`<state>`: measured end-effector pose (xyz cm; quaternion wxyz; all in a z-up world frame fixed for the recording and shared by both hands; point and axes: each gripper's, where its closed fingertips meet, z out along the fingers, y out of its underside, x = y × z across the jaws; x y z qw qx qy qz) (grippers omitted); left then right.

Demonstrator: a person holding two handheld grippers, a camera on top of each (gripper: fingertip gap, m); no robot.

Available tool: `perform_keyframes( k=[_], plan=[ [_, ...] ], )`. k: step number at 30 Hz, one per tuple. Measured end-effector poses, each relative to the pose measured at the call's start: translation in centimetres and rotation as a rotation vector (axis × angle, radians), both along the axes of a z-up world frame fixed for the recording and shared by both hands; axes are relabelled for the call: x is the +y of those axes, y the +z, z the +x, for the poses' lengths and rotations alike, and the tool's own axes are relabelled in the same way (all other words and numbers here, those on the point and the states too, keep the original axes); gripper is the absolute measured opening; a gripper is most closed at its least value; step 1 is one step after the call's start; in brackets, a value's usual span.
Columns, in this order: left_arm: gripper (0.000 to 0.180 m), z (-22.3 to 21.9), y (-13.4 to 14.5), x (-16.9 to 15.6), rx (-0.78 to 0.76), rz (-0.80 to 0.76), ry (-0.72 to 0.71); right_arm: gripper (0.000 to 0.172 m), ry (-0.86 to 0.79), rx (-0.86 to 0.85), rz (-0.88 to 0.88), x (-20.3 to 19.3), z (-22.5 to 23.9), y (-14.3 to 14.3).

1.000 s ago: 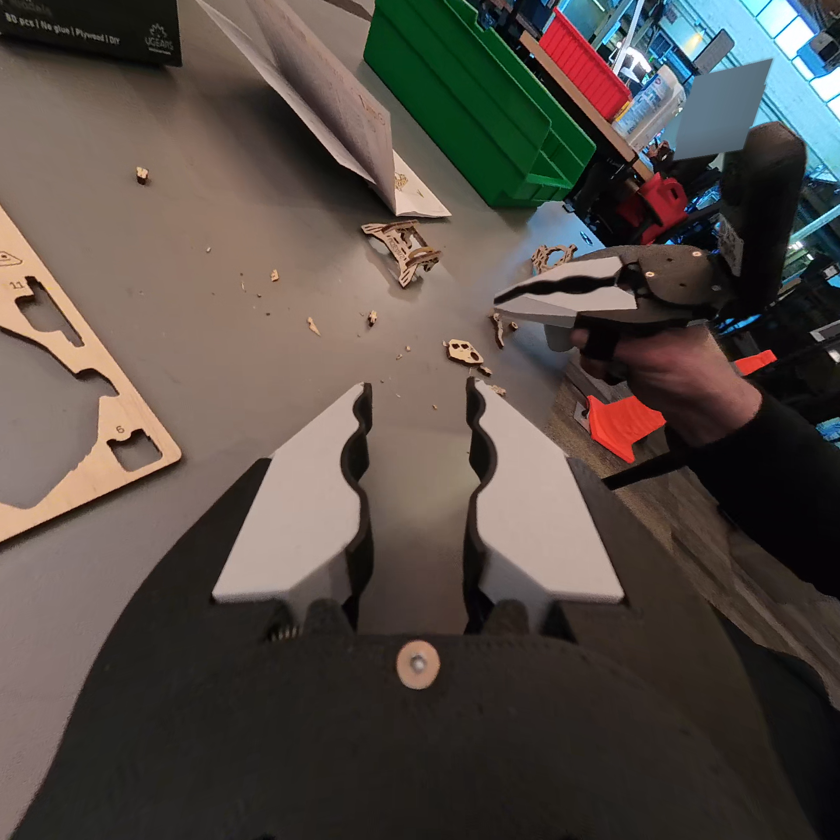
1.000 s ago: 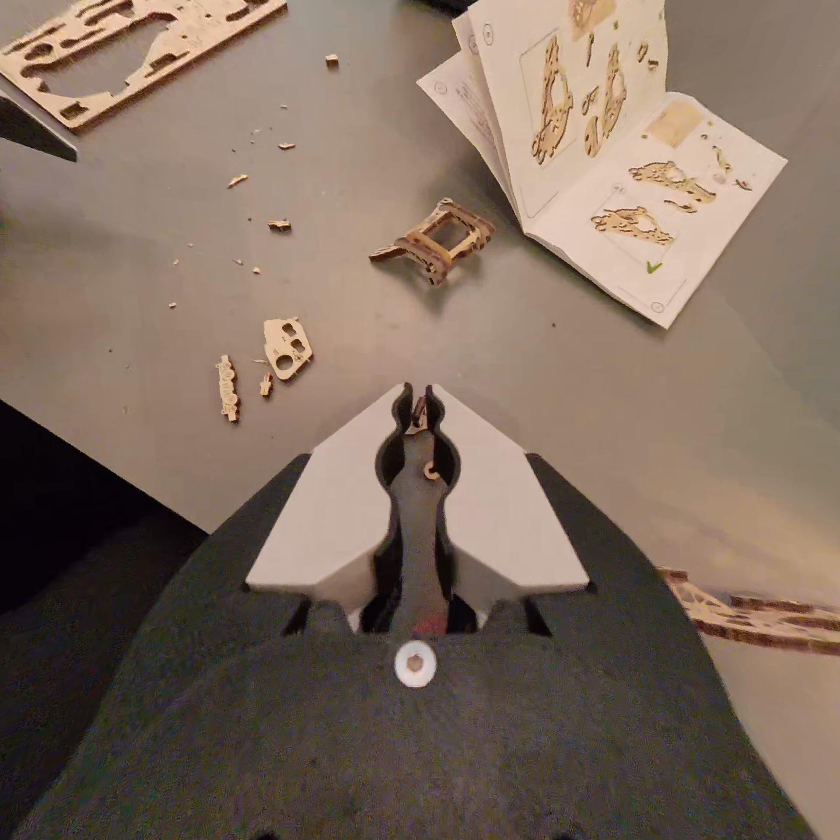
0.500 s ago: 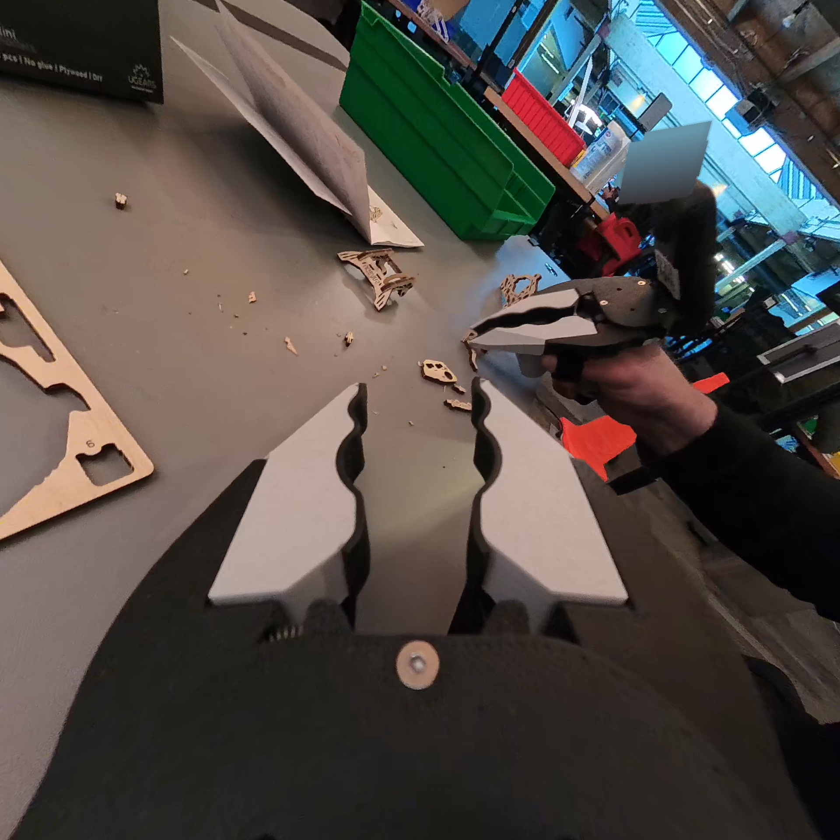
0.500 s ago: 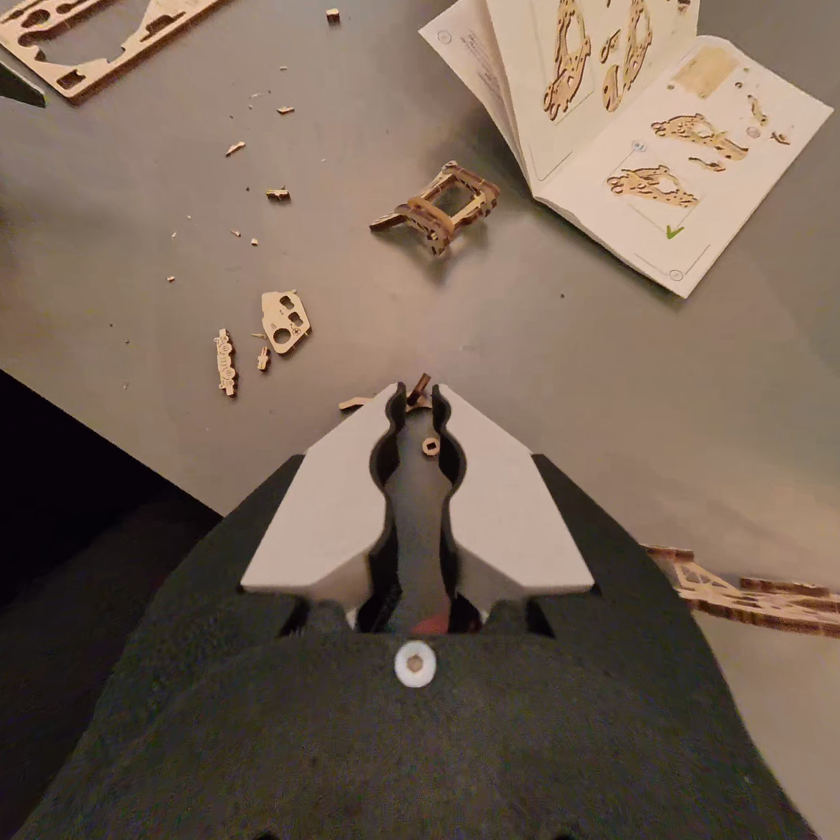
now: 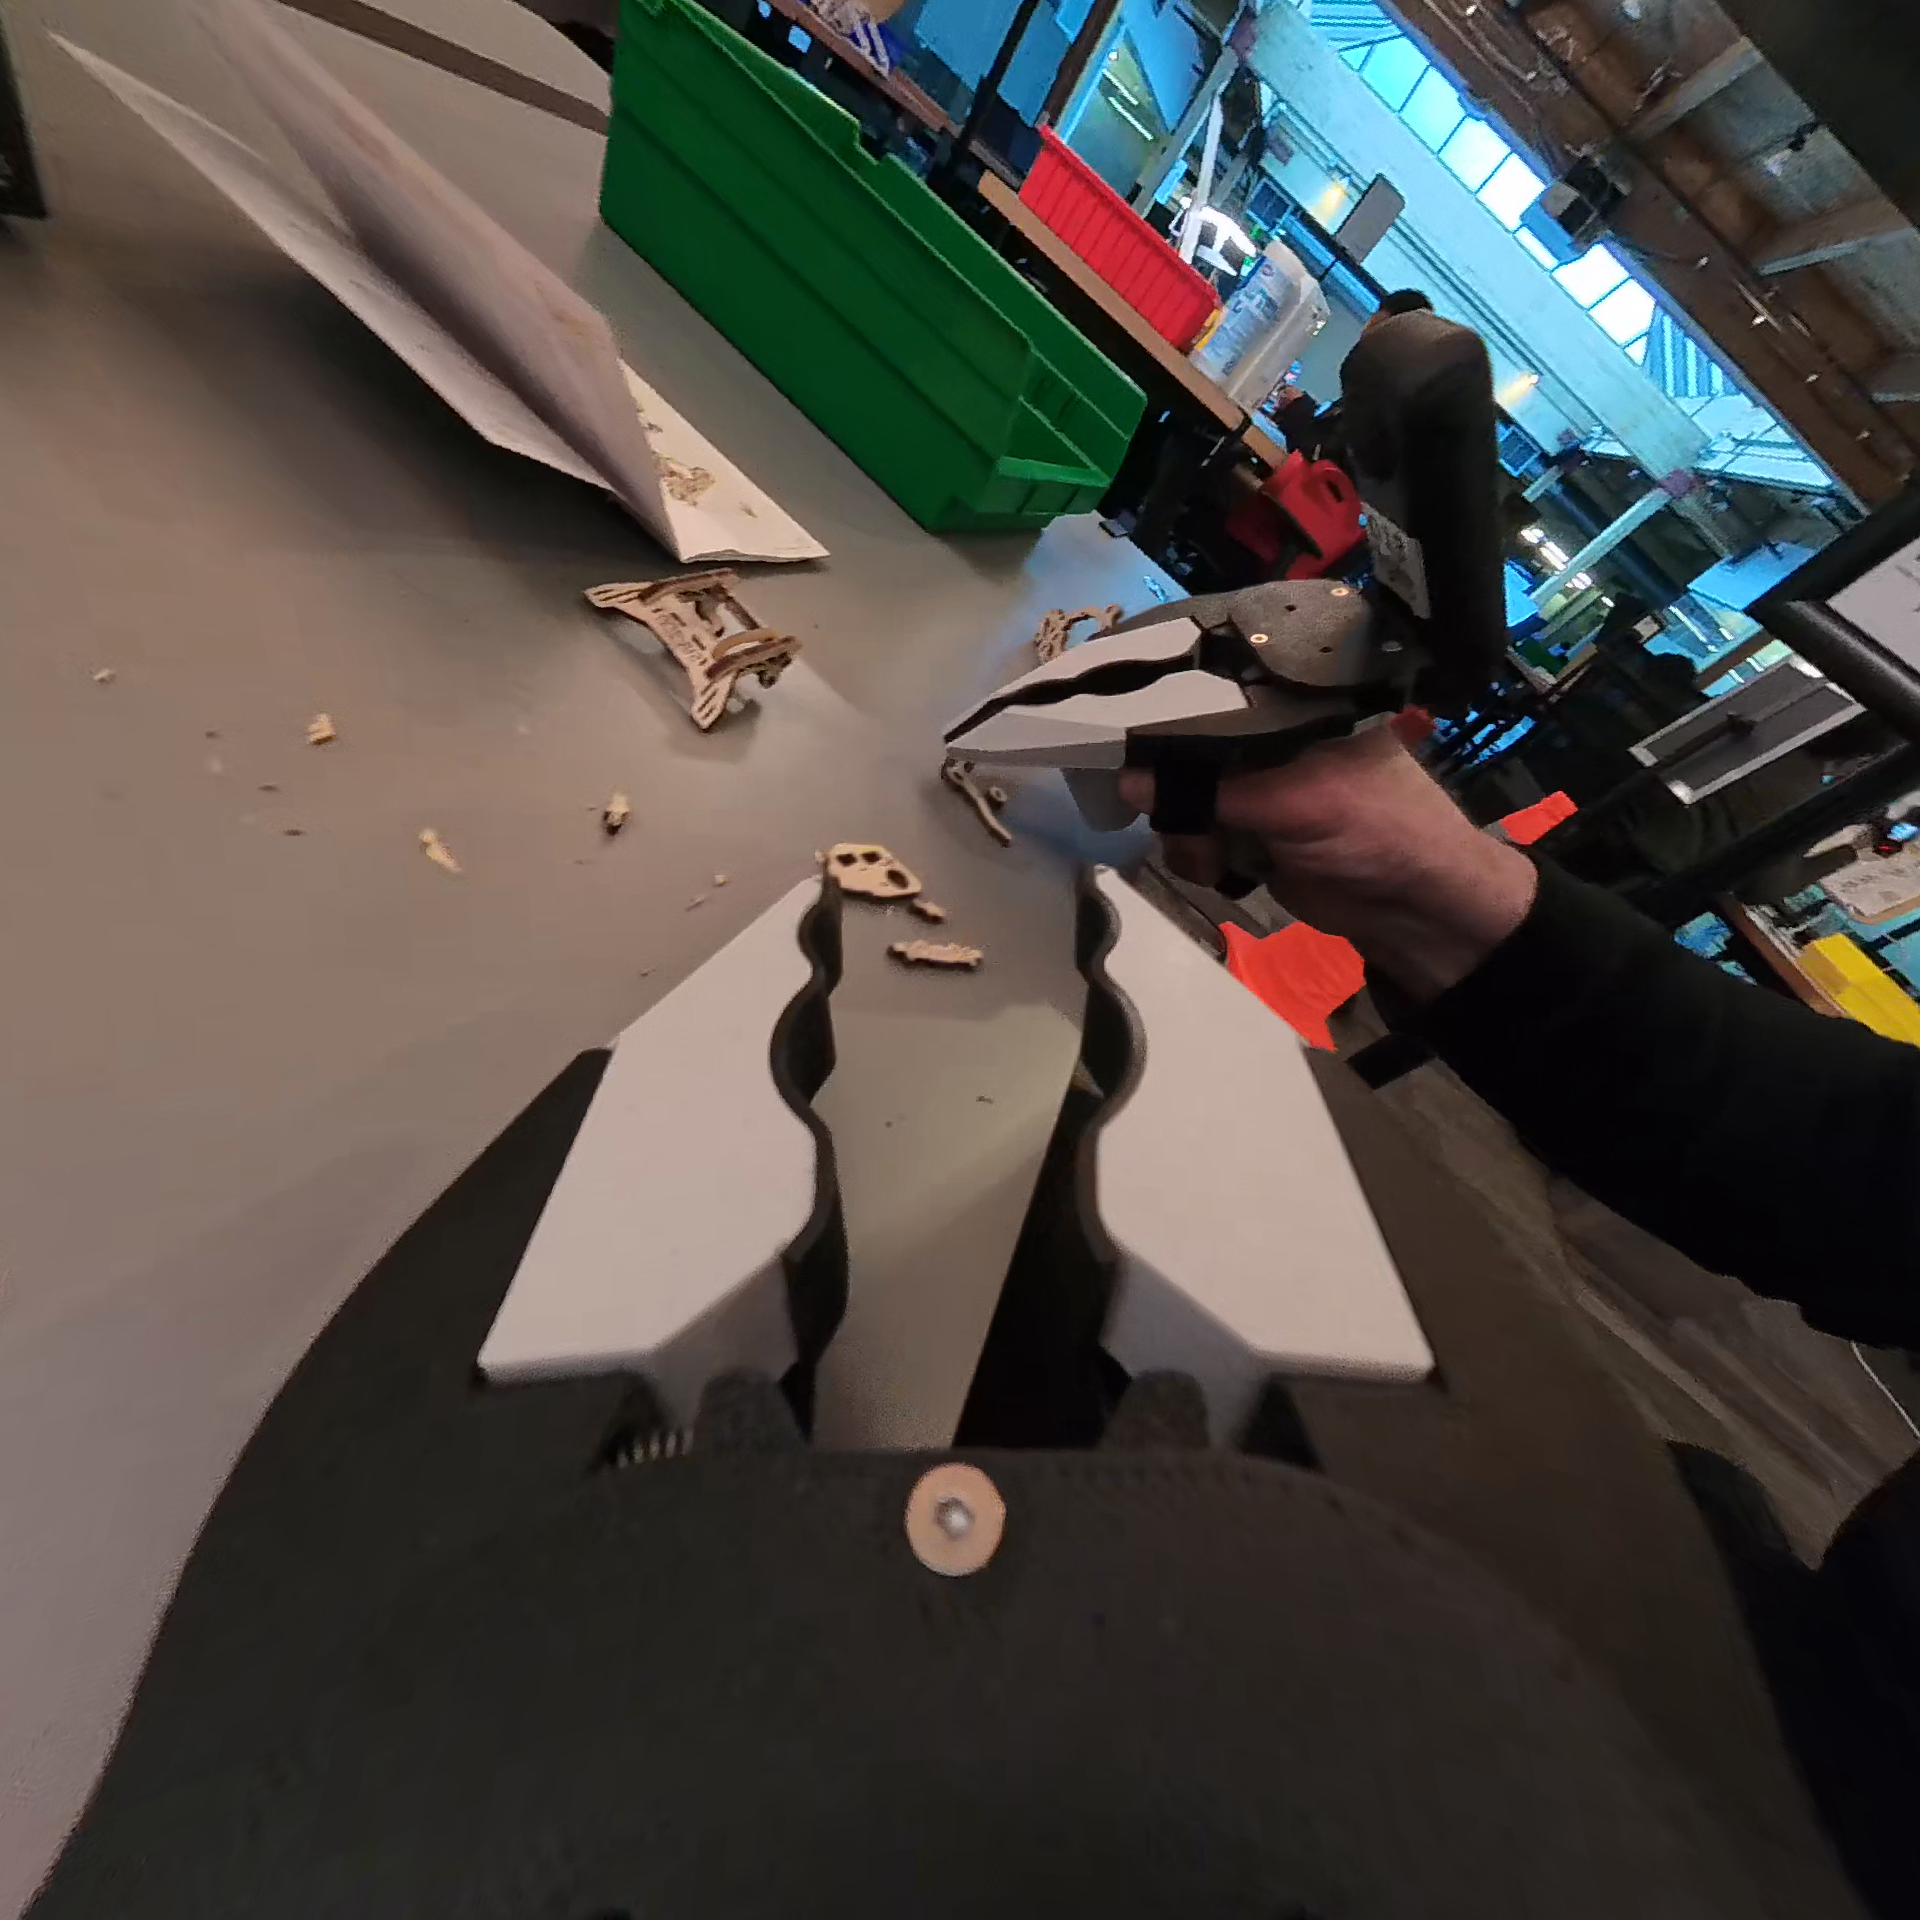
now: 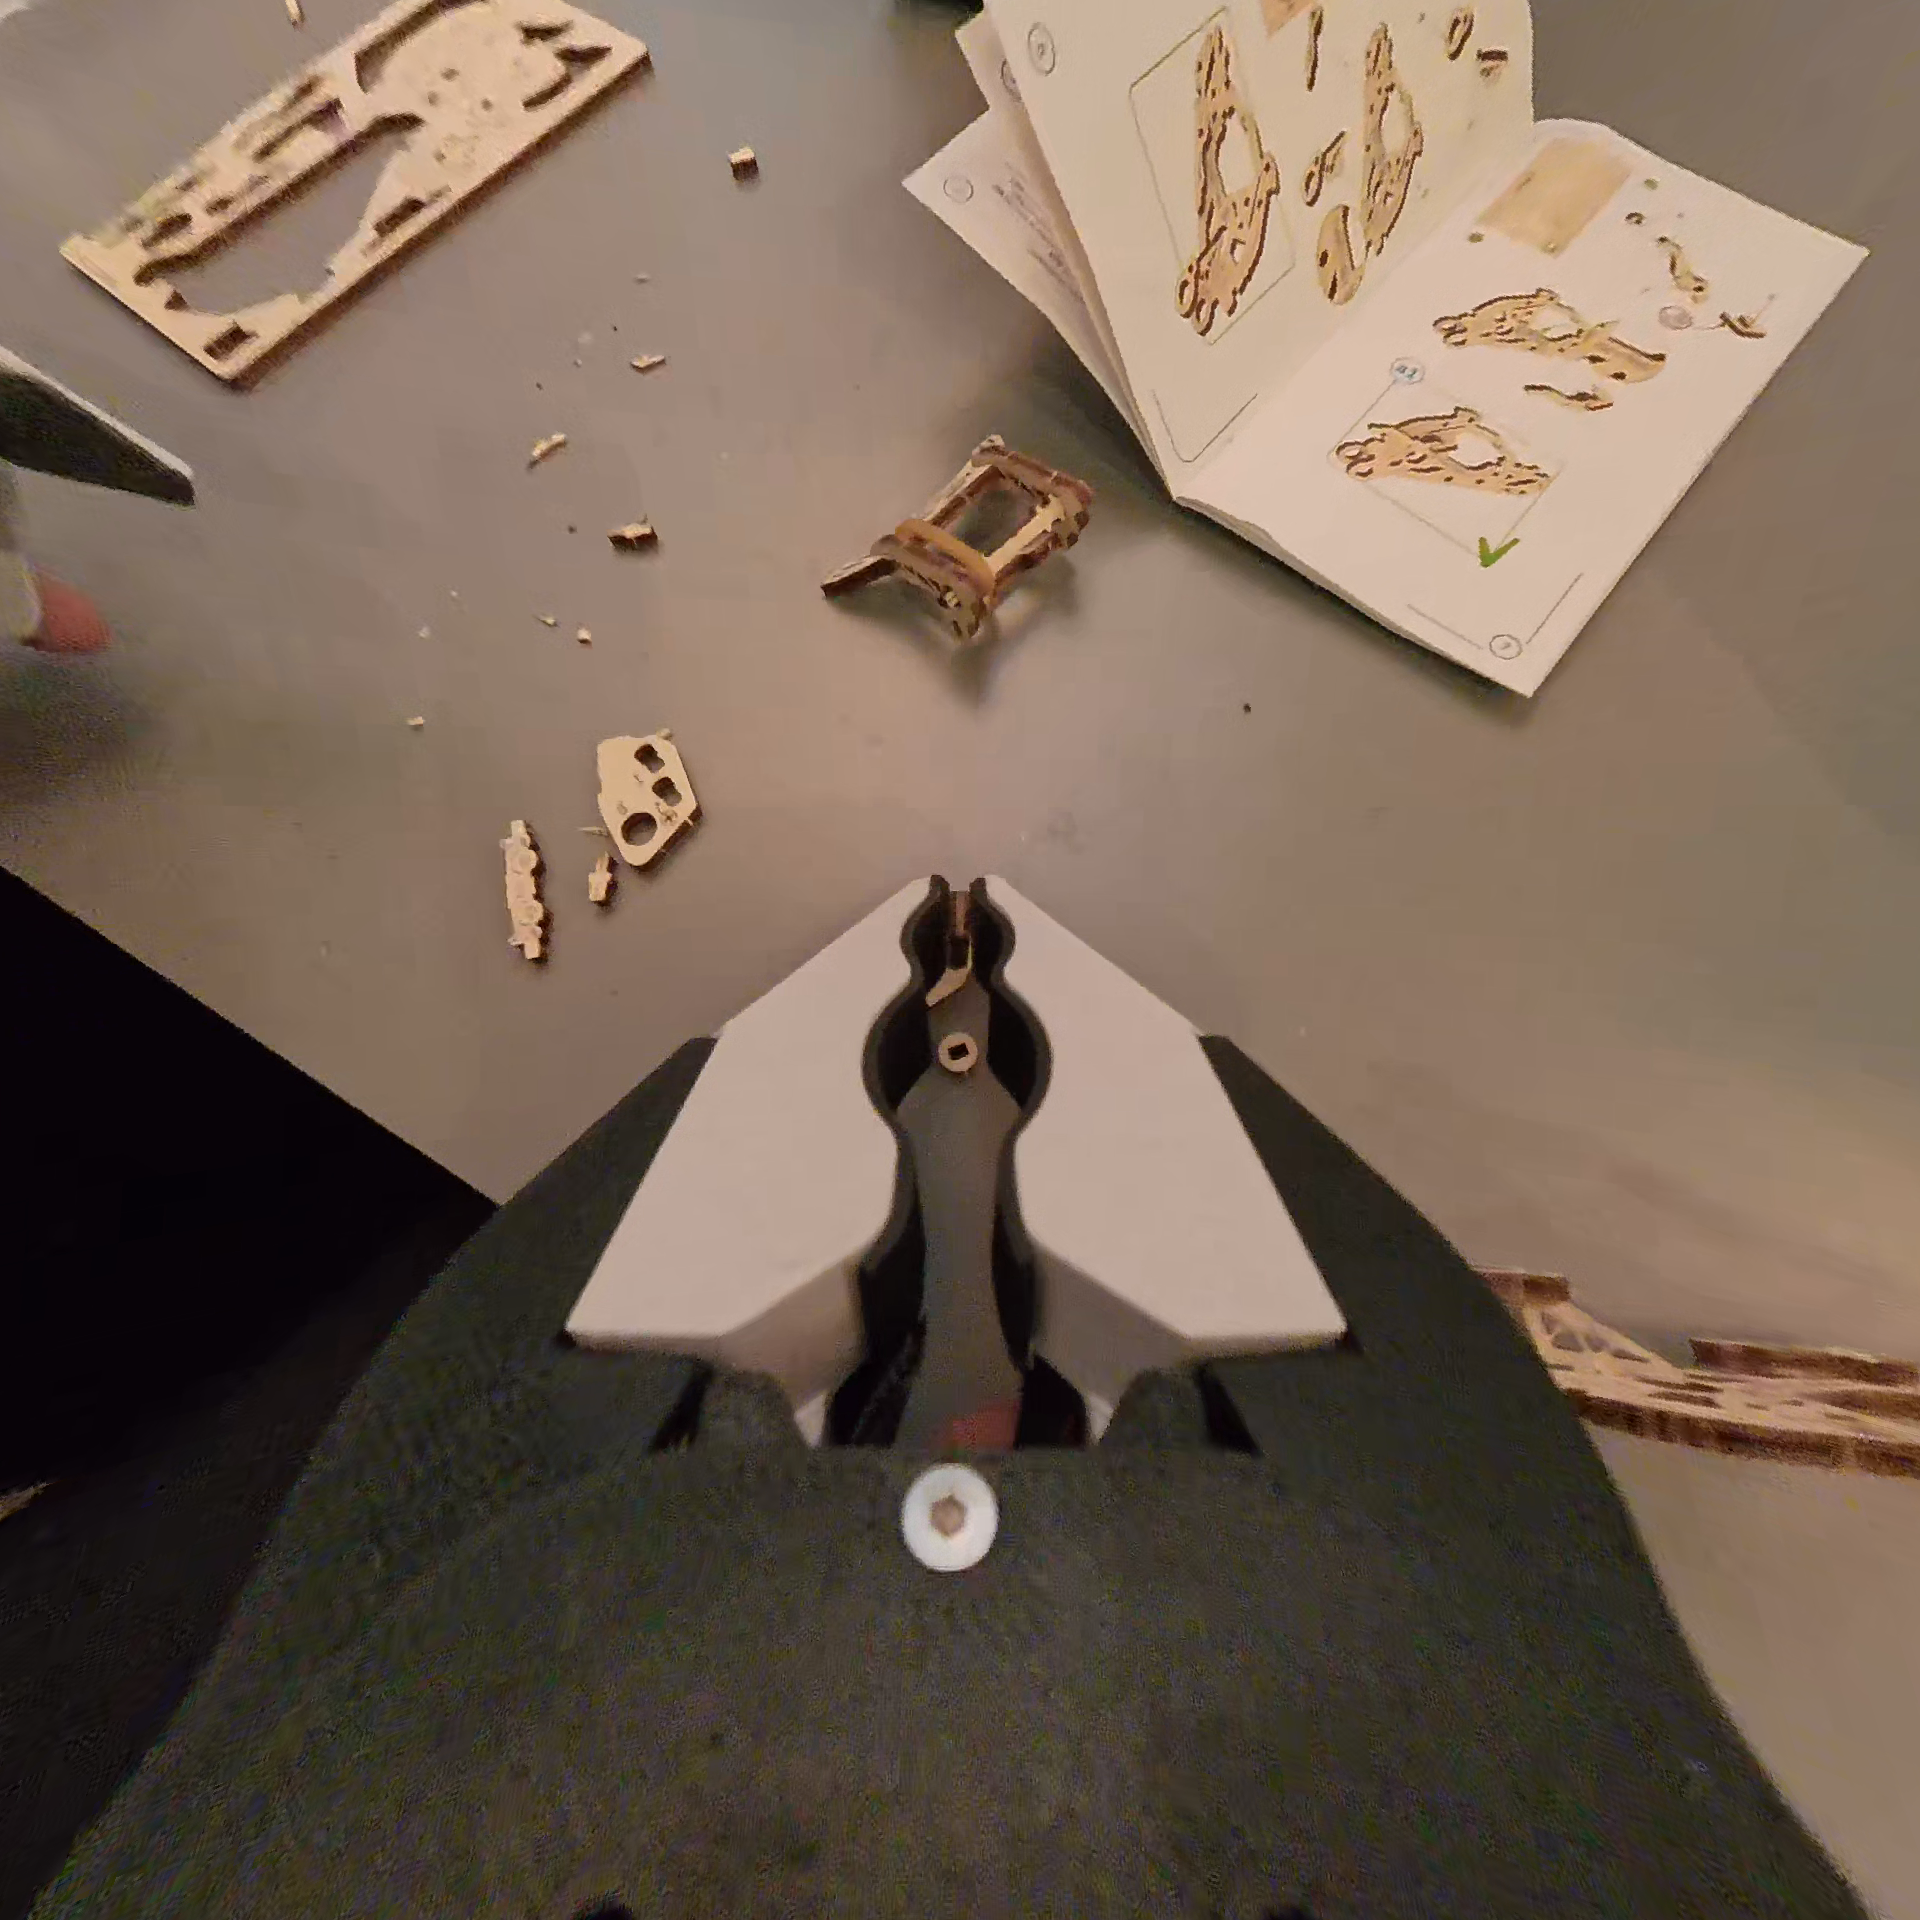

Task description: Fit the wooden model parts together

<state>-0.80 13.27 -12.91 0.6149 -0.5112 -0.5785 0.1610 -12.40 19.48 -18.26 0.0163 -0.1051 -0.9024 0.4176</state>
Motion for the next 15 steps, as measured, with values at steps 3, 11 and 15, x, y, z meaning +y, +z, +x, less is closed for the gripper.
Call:
perform_keyframes(
  k=[3, 11, 15],
  plan=[
    [0.043, -0.6, 0.1, 1.6, 0.008, -0.003, -0.033, 0.001, -0.014, -0.089, -0.102, 0.0, 0.3, 1.0],
    [0.043, -2.0, 0.1, 4.4, 0.000, -0.052, -0.082, 0.000, -0.026, -0.143, -0.153, 0.4, -0.2, 1.4],
    [0.042, -2.5, -0.6, 4.6, -0.014, -0.090, -0.078, 0.000, -0.002, -0.121, -0.126, -0.1, 0.0, 0.7]
  ],
)
